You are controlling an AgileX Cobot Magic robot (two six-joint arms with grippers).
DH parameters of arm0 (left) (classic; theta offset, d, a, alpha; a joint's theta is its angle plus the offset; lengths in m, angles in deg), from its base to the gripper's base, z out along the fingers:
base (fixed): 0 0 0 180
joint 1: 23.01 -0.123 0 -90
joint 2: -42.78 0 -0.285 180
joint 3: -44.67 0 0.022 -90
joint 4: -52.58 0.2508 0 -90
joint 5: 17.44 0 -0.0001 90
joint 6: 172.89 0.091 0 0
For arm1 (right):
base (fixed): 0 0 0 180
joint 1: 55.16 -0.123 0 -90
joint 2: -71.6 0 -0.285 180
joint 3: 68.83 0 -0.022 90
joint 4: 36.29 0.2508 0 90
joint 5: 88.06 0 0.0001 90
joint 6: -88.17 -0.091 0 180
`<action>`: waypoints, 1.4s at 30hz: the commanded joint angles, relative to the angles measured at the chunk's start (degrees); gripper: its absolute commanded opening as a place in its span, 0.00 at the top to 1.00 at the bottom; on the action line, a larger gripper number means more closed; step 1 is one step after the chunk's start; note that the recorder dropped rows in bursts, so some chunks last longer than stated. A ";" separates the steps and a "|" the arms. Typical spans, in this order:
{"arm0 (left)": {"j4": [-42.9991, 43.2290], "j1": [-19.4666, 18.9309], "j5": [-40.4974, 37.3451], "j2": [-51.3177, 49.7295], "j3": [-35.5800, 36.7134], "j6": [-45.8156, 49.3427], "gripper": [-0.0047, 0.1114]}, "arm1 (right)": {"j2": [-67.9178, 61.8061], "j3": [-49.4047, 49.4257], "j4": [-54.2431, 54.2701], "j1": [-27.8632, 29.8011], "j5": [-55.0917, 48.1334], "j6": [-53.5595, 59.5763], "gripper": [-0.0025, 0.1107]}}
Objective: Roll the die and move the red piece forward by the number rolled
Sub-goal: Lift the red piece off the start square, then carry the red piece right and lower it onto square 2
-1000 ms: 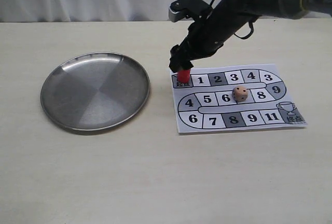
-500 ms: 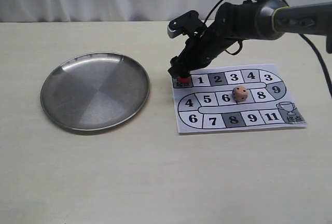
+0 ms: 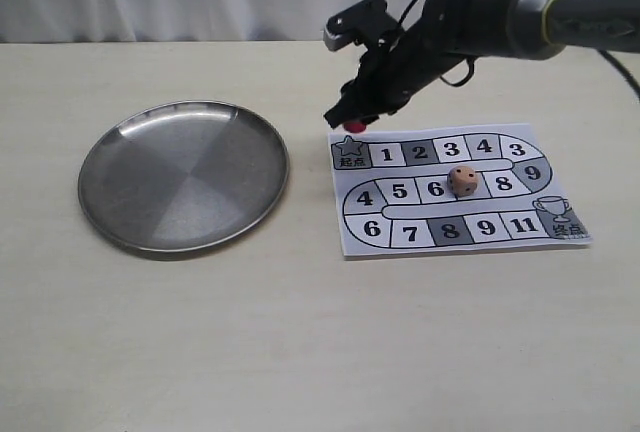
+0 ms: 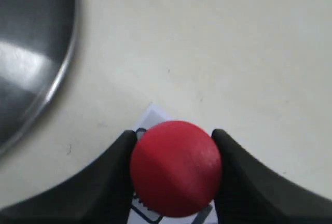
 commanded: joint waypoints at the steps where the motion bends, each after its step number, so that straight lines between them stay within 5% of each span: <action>1: -0.03 -0.19 0.52 0.15 0.10 -0.05 0.96 | 5.99 -0.32 -0.94 0.35 -0.01 0.25 0.94; 9: -0.03 -0.19 0.52 0.15 0.10 -0.05 0.96 | 3.83 2.83 -1.42 4.74 0.04 -1.33 0.94; 30: -0.03 -0.19 0.52 0.15 0.10 -0.05 0.96 | -3.46 7.02 -1.26 4.69 1.86 -1.23 0.94; 42: -0.03 -0.19 0.52 0.15 0.10 -0.05 0.96 | 11.01 7.02 -3.68 4.81 4.16 -1.23 0.94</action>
